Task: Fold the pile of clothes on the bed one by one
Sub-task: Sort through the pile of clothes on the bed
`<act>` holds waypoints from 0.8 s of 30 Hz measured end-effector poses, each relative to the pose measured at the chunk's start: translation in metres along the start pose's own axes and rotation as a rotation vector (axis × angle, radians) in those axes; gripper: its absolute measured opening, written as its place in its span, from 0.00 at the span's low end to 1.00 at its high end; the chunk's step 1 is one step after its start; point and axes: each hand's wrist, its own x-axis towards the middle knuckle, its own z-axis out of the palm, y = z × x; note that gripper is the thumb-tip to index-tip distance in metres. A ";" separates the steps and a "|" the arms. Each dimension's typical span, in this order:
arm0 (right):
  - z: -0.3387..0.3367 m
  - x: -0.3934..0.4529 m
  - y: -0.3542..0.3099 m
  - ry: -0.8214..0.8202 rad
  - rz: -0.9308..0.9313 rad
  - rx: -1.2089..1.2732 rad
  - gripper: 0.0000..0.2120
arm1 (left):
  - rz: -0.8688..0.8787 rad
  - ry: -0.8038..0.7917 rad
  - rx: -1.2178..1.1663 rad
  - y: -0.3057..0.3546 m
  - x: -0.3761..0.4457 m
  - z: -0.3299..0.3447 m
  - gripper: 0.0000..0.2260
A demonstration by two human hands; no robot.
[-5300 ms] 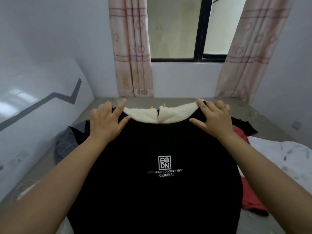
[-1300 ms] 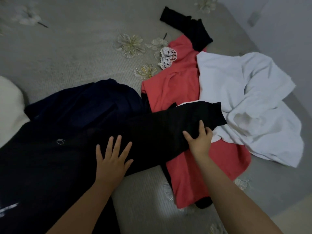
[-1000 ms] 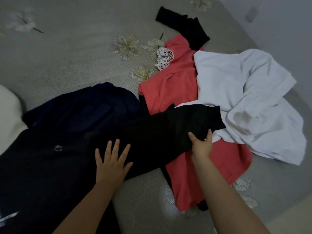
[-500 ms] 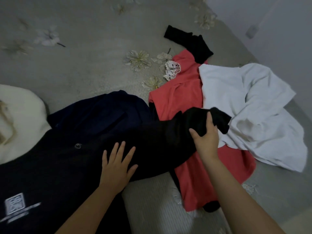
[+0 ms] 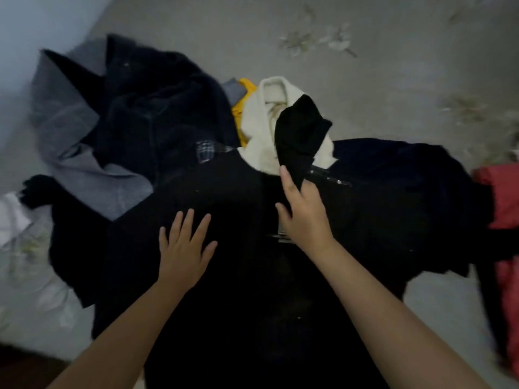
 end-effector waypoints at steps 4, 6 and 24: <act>0.081 -0.002 -0.052 -0.112 -0.066 -0.155 0.31 | -0.143 -0.019 -0.068 -0.086 -0.015 0.010 0.27; 0.112 -0.008 -0.061 -0.283 -0.089 -0.219 0.31 | -0.171 0.003 -0.096 -0.109 -0.019 0.018 0.27; 0.217 0.022 -0.090 -0.458 0.118 -0.470 0.29 | -0.276 0.106 -0.876 -0.213 0.024 0.031 0.29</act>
